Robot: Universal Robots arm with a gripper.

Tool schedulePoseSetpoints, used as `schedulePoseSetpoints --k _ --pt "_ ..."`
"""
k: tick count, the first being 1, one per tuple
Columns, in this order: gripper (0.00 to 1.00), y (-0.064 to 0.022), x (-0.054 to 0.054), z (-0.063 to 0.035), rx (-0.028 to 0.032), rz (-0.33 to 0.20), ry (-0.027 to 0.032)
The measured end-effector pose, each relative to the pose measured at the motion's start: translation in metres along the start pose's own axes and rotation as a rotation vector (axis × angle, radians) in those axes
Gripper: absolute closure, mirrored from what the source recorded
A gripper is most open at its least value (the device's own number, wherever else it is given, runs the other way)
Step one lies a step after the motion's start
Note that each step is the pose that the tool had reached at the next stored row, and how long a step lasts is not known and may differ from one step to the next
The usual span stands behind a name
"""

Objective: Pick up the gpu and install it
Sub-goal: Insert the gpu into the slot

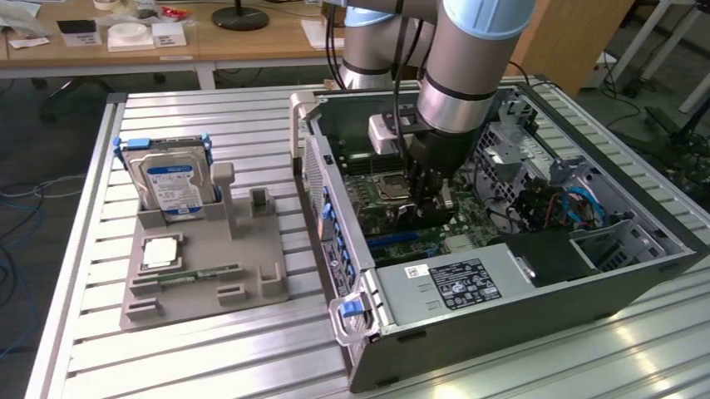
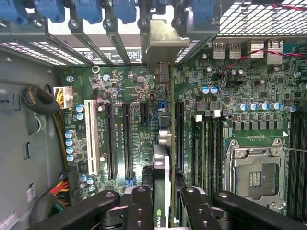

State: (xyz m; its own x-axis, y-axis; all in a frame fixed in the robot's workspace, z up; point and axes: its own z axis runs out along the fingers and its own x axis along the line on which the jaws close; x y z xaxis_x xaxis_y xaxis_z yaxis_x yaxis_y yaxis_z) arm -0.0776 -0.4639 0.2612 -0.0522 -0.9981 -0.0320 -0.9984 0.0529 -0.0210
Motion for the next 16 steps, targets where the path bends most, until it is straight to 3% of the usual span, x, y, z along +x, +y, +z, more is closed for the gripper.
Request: schedulePoseSetpoints --k 16 --pt "0.73 0.0021 0.0034 0.0015 0.0003 -0.003 -0.0001"
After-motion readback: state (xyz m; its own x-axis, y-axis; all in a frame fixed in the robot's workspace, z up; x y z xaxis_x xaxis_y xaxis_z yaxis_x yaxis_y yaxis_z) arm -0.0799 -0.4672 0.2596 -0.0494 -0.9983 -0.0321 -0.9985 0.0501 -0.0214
